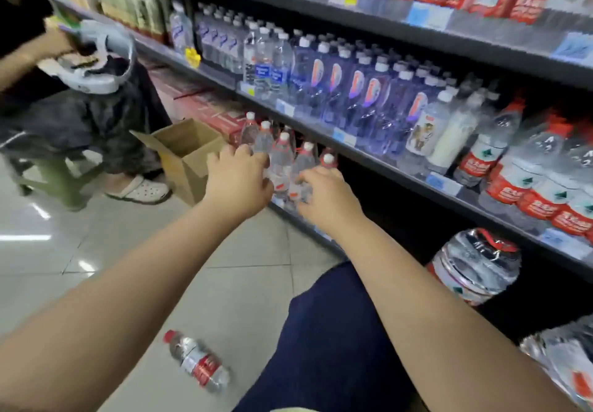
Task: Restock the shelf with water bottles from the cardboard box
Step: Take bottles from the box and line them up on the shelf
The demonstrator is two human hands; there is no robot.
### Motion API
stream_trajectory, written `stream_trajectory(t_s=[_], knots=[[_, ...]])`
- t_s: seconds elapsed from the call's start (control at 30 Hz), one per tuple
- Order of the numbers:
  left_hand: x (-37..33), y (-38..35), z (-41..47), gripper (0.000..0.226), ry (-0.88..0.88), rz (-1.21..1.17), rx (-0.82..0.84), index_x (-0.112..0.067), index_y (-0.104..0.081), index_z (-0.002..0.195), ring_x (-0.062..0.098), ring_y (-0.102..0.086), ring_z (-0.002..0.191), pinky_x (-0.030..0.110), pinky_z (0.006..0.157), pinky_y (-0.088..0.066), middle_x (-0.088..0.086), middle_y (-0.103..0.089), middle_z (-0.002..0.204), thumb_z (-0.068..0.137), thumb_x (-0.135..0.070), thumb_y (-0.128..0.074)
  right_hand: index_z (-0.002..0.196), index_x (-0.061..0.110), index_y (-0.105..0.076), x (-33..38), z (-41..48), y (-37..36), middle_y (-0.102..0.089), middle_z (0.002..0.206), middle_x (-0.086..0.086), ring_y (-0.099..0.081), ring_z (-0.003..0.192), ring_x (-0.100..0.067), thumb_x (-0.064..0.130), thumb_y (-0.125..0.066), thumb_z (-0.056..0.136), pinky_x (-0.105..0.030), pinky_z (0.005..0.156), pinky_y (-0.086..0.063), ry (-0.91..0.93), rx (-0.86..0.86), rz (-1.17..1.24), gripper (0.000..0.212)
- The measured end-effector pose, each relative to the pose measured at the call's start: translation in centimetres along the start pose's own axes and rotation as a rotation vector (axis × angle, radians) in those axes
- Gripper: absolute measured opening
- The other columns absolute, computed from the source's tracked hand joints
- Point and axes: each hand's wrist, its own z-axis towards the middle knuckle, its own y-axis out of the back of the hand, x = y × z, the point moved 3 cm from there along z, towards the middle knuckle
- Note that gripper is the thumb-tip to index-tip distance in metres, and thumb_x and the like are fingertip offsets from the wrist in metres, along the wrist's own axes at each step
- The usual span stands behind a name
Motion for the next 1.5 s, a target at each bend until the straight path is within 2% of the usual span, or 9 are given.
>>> stream_trajectory(t_s=[0.3, 0.7, 0.8, 1.0, 1.1, 1.2, 1.27, 1.4, 1.5], knots=[[19.3, -14.6, -13.5, 0.043, 0.511, 0.001, 0.414, -0.027, -0.057, 0.123, 0.031, -0.049, 0.118, 0.041, 0.098, -0.035, 0.004, -0.058, 0.124, 0.082, -0.038, -0.06, 0.118, 0.02, -0.059, 8.1, 0.5, -21.2, -0.056, 0.121, -0.005, -0.044, 0.119, -0.029, 0.026, -0.064, 0.082, -0.032, 0.093, -0.039, 0.062, 0.399, 0.034, 0.037], [19.2, -34.4, -27.4, 0.059, 1.165, -0.359, 0.752, -0.019, -0.047, 0.13, 0.033, -0.051, 0.117, 0.04, 0.095, -0.04, 0.008, -0.054, 0.125, 0.081, -0.047, -0.064, 0.13, 0.022, -0.05, 4.9, -5.8, -39.5, -0.049, 0.132, -0.002, -0.037, 0.124, -0.025, 0.025, -0.058, 0.089, -0.035, 0.1, -0.033, 0.053, 0.782, -0.065, 0.042], [17.0, -38.0, -29.4, 0.069, 1.413, -0.597, 0.725, -0.018, -0.045, 0.125, 0.033, -0.057, 0.112, 0.041, 0.093, -0.047, 0.008, -0.056, 0.119, 0.072, -0.053, -0.069, 0.131, 0.021, -0.049, 3.0, -7.1, -41.1, -0.048, 0.132, -0.002, -0.036, 0.124, -0.026, 0.026, -0.057, 0.089, -0.036, 0.101, -0.032, 0.081, 0.852, -0.085, 0.043], [13.8, -44.2, -30.2, 0.094, 1.777, -0.924, 0.548, -0.019, -0.025, 0.135, 0.033, -0.06, 0.104, 0.045, 0.09, -0.053, 0.012, -0.055, 0.121, 0.061, -0.039, -0.08, 0.131, 0.022, -0.049, 0.0, -9.1, -42.7, -0.048, 0.132, 0.0, -0.033, 0.127, -0.024, 0.02, -0.055, 0.088, -0.033, 0.102, -0.03, 0.015, 0.935, -0.08, 0.043], [13.7, -45.4, -30.4, 0.083, 1.939, -0.949, 0.498, -0.017, -0.031, 0.126, 0.031, -0.059, 0.096, 0.046, 0.086, -0.055, 0.009, -0.054, 0.117, 0.061, -0.041, -0.077, 0.131, 0.021, -0.049, -0.5, -9.4, -43.0, -0.047, 0.132, -0.001, -0.033, 0.127, -0.024, 0.02, -0.053, 0.088, -0.034, 0.102, -0.03, -0.003, 0.939, -0.079, 0.043], [14.0, -44.9, -30.4, 0.059, 1.95, -1.032, 0.423, -0.011, -0.042, 0.114, 0.019, -0.061, 0.075, 0.031, 0.066, -0.052, 0.007, -0.062, 0.099, 0.068, -0.028, -0.074, 0.13, 0.019, -0.05, -0.1, -8.8, -42.8, -0.048, 0.131, -0.002, -0.034, 0.127, -0.026, 0.019, -0.054, 0.088, -0.035, 0.103, -0.031, 0.018, 0.919, -0.071, 0.042], [14.2, -43.8, -30.2, 0.058, 1.911, -1.149, 0.377, -0.01, -0.053, 0.112, 0.021, -0.07, 0.071, 0.031, 0.057, -0.057, 0.013, -0.071, 0.097, 0.059, -0.025, -0.075, 0.13, 0.019, -0.05, 0.6, -7.8, -42.3, -0.048, 0.131, -0.002, -0.035, 0.126, -0.025, 0.02, -0.055, 0.089, -0.034, 0.103, -0.032, 0.035, 0.881, -0.053, 0.041], [15.1, -39.9, -27.7, 0.04, 1.565, -1.317, 0.397, -0.018, -0.067, 0.103, 0.028, -0.074, 0.083, 0.047, 0.07, -0.06, 0.011, -0.074, 0.092, 0.064, -0.02, -0.077, 0.127, 0.017, -0.052, 2.3, -5.3, -40.1, -0.049, 0.129, -0.003, -0.037, 0.122, -0.026, 0.011, -0.053, 0.087, -0.033, 0.1, -0.033, 0.096, 0.754, -0.078, 0.04], [15.1, -35.5, -22.9, 0.058, 1.349, -1.414, 0.411, -0.016, -0.061, 0.115, 0.028, -0.073, 0.088, 0.042, 0.067, -0.06, 0.009, -0.073, 0.101, 0.06, -0.024, -0.078, 0.124, 0.016, -0.054, 2.8, -2.8, -36.5, -0.046, 0.129, -0.005, -0.037, 0.12, -0.027, 0.004, -0.054, 0.083, -0.034, 0.097, -0.035, 0.029, 0.605, -0.072, 0.043]])
